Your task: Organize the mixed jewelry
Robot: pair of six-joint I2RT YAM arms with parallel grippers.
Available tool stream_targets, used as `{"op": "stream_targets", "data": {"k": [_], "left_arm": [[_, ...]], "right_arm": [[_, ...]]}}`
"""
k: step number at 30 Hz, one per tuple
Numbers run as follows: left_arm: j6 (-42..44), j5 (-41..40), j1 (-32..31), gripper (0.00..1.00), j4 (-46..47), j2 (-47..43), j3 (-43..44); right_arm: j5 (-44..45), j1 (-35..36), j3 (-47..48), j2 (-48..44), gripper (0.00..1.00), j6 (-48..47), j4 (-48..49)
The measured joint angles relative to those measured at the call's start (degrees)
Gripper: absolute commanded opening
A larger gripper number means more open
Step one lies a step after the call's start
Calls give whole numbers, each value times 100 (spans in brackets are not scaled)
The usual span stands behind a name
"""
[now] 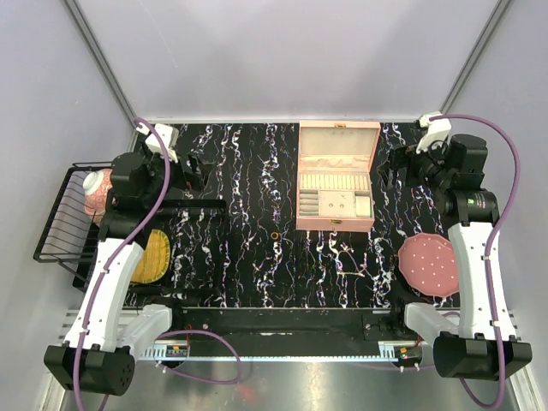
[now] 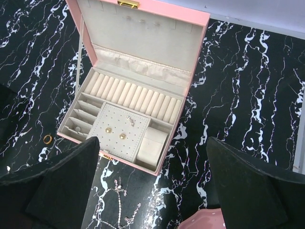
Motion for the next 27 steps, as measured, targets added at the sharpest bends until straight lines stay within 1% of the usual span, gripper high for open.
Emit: {"op": "stream_targets", "data": {"k": [6, 9, 14, 18, 21, 26, 27], "left_arm": [[72, 33, -81, 99, -4, 0, 0], [216, 116, -173, 99, -76, 0, 0], [584, 221, -531, 99, -380, 9, -17], [857, 216, -837, 99, -562, 7, -61], [1078, 219, -1027, 99, -680, 9, -240], [1305, 212, -1154, 99, -870, 83, -452], [1329, 201, -1172, 99, -881, 98, -468]], "right_arm": [[-201, 0, -2, -28, 100, -96, -168], [-361, 7, -2, -31, 100, -247, -411], [-470, 57, -2, -24, 100, -592, -914], [-518, 258, -118, -24, 100, -1071, -1314], [-503, 621, -426, -7, 96, -1526, -1652], [-72, 1423, -1176, 179, 81, -2039, -1941], [39, 1543, -1335, 258, 79, -2122, -1965]]}}
